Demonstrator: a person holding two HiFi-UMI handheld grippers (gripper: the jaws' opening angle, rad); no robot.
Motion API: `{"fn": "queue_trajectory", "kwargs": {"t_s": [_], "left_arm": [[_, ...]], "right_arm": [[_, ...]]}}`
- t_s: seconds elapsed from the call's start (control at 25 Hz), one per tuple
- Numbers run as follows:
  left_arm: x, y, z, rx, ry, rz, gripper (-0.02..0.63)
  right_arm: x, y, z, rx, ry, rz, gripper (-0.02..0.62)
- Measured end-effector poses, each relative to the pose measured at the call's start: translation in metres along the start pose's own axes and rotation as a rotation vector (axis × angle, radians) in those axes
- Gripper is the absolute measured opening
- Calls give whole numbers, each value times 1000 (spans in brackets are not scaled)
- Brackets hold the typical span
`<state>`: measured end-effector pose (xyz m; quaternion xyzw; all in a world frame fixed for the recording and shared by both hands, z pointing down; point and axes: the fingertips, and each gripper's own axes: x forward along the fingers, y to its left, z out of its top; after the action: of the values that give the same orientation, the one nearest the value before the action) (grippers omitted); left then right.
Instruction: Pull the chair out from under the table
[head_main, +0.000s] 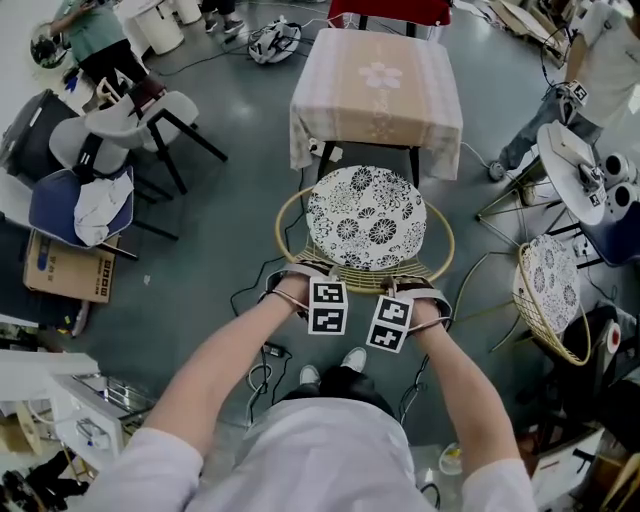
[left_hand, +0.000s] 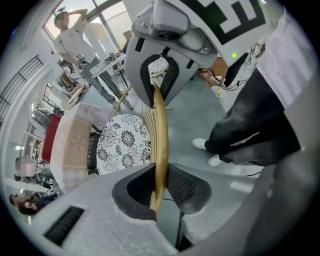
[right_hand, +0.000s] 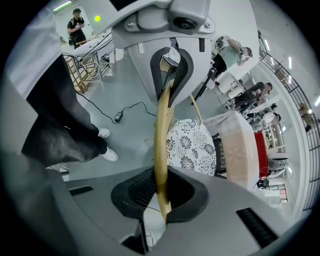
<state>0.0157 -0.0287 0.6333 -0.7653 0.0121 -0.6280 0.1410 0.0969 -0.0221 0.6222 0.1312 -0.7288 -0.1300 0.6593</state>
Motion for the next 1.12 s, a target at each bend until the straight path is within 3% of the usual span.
{"fn": "queue_trajectory", "kwargs": {"t_s": [1.12], "left_arm": [[-15, -79, 4, 49, -10, -19, 58]], "right_arm": [[-25, 77, 13, 36, 21, -2, 35]]}}
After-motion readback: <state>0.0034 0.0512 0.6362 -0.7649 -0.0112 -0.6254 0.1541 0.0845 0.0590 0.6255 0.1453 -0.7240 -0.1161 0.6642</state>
